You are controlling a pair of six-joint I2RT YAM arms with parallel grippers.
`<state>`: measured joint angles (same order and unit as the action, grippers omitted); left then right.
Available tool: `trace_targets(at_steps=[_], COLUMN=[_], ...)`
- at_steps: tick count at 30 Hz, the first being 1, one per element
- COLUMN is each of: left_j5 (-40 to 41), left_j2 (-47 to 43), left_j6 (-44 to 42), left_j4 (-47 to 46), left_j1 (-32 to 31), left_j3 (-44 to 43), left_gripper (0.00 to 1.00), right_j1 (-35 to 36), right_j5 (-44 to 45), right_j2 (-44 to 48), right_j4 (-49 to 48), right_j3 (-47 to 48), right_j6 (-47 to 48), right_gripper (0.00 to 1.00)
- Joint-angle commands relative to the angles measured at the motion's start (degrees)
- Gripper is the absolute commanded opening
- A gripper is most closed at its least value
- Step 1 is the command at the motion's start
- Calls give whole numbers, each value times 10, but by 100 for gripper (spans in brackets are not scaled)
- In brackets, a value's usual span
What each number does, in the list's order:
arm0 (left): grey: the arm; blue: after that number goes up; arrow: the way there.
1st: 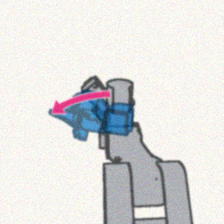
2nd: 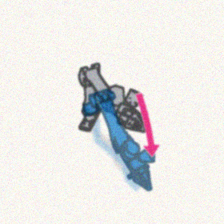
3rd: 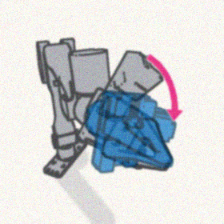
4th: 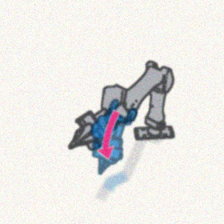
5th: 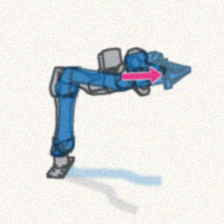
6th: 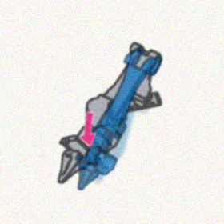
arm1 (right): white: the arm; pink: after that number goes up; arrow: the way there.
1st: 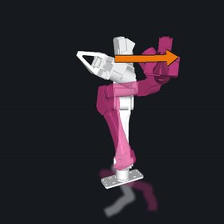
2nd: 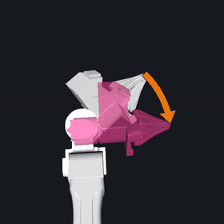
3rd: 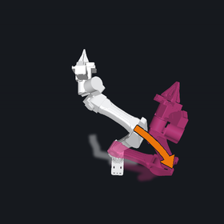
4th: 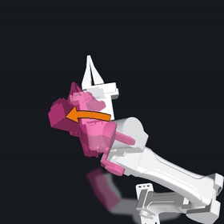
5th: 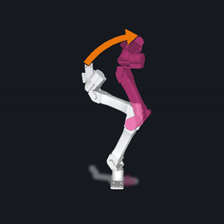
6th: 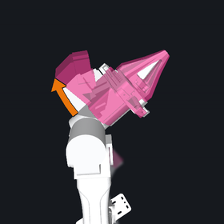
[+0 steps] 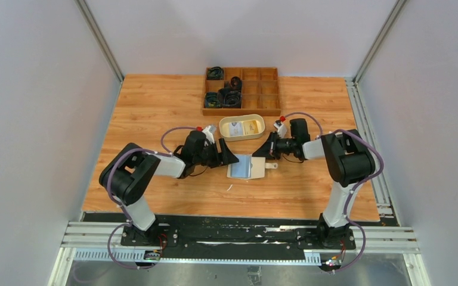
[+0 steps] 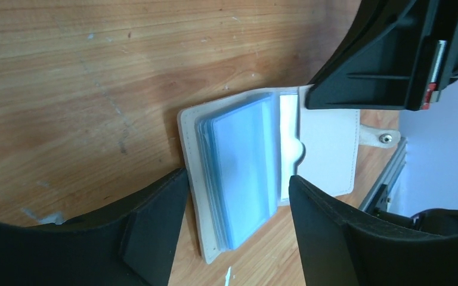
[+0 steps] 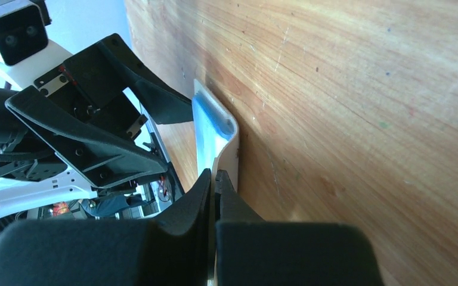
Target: Take the credit cards out of the card holder
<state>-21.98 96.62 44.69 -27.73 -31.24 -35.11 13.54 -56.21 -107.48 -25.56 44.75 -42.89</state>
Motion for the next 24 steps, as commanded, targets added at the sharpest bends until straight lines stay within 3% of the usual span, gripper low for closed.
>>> trace_targets(at_steps=[1, 8, 12, 19, 24], left_j5=[-39, -52, -43, -50, -31], left_j2=[46, 37, 38, 87, 91], left_j6=[53, 95, 117, 182, 194], left_j4=[-64, -143, -197, -350, -393], left_j1=[1, 0, 1, 1, 5], left_j3=[38, 78, 108, 147, 174], left_gripper=[73, 67, 54, 54, 54], right_j1=[11, 11, 13, 16, 19], right_j5=[-24, -31, -32, -32, -33], right_j2=[-24, -39, -40, -40, -40], right_j4=[-63, -119, -121, -126, -129], right_j3=[-14, -28, -29, -28, -31], right_j6=[-35, -67, -68, -72, -73], right_gripper=[0, 0, 0, 0, 0])
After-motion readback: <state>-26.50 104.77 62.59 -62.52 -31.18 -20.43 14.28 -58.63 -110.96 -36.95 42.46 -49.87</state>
